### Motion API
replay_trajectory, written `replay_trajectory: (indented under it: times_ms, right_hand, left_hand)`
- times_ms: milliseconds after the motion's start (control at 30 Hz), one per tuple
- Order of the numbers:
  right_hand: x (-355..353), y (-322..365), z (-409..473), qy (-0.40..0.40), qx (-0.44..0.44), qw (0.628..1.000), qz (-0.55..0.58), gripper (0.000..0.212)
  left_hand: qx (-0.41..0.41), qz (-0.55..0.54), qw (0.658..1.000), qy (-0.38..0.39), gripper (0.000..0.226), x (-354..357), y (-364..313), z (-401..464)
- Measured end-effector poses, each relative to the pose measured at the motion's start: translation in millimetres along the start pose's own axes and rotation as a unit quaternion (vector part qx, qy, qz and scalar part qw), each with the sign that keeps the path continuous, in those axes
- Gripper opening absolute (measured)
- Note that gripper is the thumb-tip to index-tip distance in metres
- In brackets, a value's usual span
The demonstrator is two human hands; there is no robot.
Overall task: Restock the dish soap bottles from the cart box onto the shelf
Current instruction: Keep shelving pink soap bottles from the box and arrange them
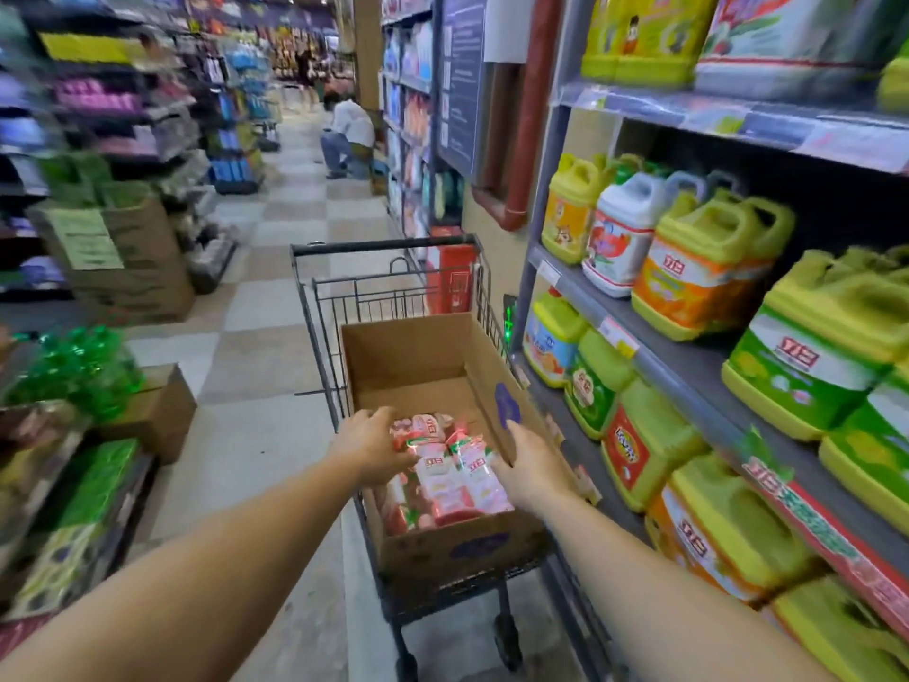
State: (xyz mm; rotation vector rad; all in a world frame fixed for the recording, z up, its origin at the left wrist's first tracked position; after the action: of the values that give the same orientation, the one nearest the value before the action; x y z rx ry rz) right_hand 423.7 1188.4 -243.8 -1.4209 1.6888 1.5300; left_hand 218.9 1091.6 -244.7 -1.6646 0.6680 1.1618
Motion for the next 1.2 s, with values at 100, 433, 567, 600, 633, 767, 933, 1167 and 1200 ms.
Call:
replay_trajectory:
  times_ms: [100, 433, 567, 600, 633, 767, 933, 1167, 1200]
  right_hand:
    - [17.8, 3.7, 27.2, 0.031, 0.014, 0.999, 0.030, 0.066]
    - [77.2, 7.1, 137.4, 0.054, 0.120, 0.989, 0.071, 0.064]
    - [118.1, 22.0, 173.3, 0.062, 0.203, 0.972, 0.097, 0.064]
    - [130.2, 26.3, 179.8, 0.067, 0.225, 0.966, 0.108, 0.064]
    - [141.9, 30.2, 184.9, 0.072, 0.246, 0.959, 0.120, 0.064]
    - [179.4, 47.6, 201.4, 0.099, 0.314, 0.932, 0.153, 0.057]
    - [205.1, 64.7, 208.7, 0.142, 0.344, 0.917, 0.141, 0.061]
    - [208.7, 61.9, 223.2, 0.120, 0.389, 0.903, 0.139, 0.058]
    - [209.8, 61.5, 225.2, 0.122, 0.388, 0.904, 0.132, 0.058]
  left_hand:
    - [-0.014, -0.016, 0.999, 0.025, 0.087, 8.6, 18.5, 35.3]
    - [0.035, -0.010, 0.986, 0.165, 0.077, 78.3, 82.8, 186.3]
    - [0.047, 0.004, 0.967, 0.249, 0.078, 109.0, 126.1, 263.9]
    - [0.046, 0.008, 0.963, 0.265, 0.078, 115.0, 137.3, 279.6]
    - [0.043, 0.013, 0.958, 0.283, 0.078, 120.5, 148.5, 294.5]
    - [0.016, -0.010, 0.934, 0.356, 0.072, 147.8, 181.5, 336.0]
    - [0.023, -0.026, 0.873, 0.487, 0.087, 216.4, 211.9, 350.0]
    - [-0.045, -0.113, 0.855, 0.504, 0.076, 219.3, 197.0, 349.3]
    - [-0.053, -0.129, 0.850, 0.509, 0.076, 218.7, 198.6, 348.4]
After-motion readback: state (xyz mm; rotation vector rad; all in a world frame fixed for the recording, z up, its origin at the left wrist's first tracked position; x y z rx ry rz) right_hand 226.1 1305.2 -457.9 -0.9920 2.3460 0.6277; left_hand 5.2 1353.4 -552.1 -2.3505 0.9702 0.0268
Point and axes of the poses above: each hand's wrist, its own z-axis towards the middle knuckle, its own x-axis out of the palm, y = z × x, the point moved 5 cm from there along z, towards the middle knuckle, and after that the axes turned 15 degrees about x, right-handed, at the moved point
